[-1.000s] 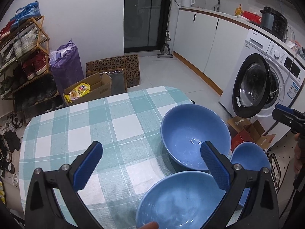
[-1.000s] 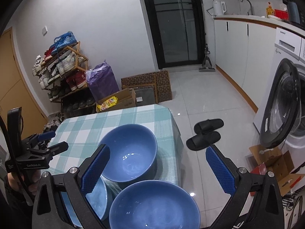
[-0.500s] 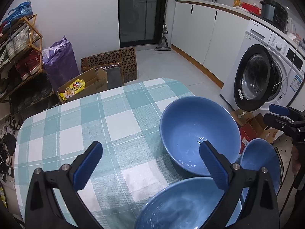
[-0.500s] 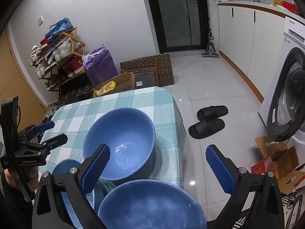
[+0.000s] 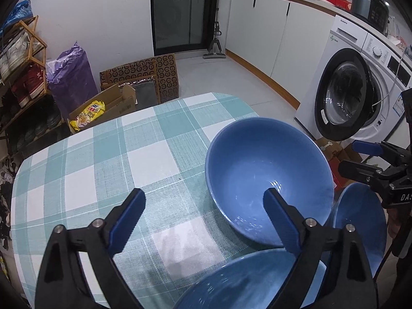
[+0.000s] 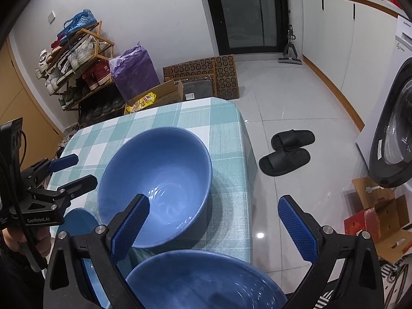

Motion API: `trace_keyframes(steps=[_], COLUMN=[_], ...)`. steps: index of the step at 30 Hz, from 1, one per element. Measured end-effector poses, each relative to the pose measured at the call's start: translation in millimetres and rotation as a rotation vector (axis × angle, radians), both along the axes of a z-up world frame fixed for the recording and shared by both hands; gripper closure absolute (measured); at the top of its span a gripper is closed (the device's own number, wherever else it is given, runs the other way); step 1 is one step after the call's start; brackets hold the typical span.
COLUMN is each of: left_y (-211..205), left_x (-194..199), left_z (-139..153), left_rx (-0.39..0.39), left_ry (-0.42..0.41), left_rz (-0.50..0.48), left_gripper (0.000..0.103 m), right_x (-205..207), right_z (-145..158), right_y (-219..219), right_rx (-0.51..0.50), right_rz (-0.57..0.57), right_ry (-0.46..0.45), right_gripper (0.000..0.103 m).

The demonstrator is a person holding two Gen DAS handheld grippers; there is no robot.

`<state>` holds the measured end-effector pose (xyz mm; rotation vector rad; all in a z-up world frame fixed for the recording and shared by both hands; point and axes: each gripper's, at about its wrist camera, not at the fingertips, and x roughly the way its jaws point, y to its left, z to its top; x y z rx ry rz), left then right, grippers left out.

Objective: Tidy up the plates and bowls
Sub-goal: 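Bring both open grippers to the rim of the nearest blue bowl, then close both grippers on the blue bowl's rim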

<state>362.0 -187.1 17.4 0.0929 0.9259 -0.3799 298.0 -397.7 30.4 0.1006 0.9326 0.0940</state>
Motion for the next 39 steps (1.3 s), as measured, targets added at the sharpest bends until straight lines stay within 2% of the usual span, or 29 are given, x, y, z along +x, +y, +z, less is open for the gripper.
trace_keyframes(steps=[1, 3, 6, 9, 14, 16, 24, 28, 39], left_y=[0, 0, -2, -2, -2, -2, -5, -7, -13], left_x=[1, 4, 6, 8, 11, 12, 13, 13, 11], left_z=[-2, -6, -10, -13, -18, -20, -24, -25, -26], left_rx=[-0.003, -0.005, -0.004, -0.001, 0.002, -0.001, 0.002, 0.005, 0.004], left_ry=[0.011, 0.022, 0.039, 0.045, 0.056, 0.066, 0.083, 0.087, 0.09], left_rz=[-0.002, 0.003, 0.001, 0.0, 0.003, 0.0, -0.017, -0.027, -0.059], left_gripper=[0.021, 0.021, 0.032, 0.035, 0.038, 0.043, 0.053, 0.064, 0.079], right_x=[1, 4, 8, 12, 17, 20, 25, 28, 31], right_z=[-1, -5, -9, -13, -20, -24, -33, -34, -37], right_y=[1, 3, 6, 10, 13, 15, 22, 27, 31], right_rx=[-0.002, -0.009, -0.015, -0.026, -0.02, -0.021, -0.024, -0.028, -0.062], right_rz=[0.003, 0.008, 0.015, 0.027, 0.045, 0.049, 0.068, 0.074, 0.077], right_ry=[0.001, 0.005, 0.018, 0.024, 0.05, 0.064, 0.085, 0.084, 0.079], right_gripper=[0.001, 0.001, 0.006, 0.01, 0.027, 0.03, 0.045, 0.053, 0.077])
